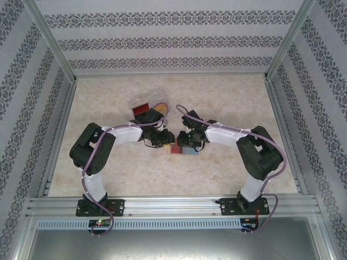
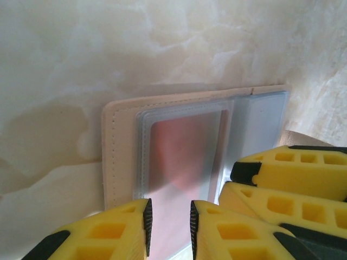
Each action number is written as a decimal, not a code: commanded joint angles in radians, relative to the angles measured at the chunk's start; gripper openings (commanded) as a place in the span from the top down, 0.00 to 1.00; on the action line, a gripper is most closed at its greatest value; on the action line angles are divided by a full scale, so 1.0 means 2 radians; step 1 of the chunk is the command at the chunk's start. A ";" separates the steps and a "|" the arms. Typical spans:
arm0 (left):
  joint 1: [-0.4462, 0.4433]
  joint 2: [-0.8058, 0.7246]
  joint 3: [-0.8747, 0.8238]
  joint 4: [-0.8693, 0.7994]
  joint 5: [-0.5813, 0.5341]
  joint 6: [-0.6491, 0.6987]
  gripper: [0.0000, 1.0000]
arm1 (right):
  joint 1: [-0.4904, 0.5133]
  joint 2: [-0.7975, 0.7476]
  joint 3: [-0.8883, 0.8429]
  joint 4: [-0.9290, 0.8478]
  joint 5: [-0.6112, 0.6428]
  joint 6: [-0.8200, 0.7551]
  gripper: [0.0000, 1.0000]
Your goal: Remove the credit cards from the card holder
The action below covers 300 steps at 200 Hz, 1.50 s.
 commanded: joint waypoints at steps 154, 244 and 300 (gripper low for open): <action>-0.005 0.016 0.007 -0.021 0.004 0.010 0.71 | 0.006 0.056 0.008 -0.035 0.055 -0.014 0.84; -0.007 0.020 0.011 -0.014 0.015 0.013 0.76 | 0.003 0.054 0.001 -0.024 0.042 -0.012 0.84; -0.007 0.002 0.015 -0.032 0.003 0.029 0.79 | 0.001 0.054 0.000 -0.022 0.040 -0.012 0.84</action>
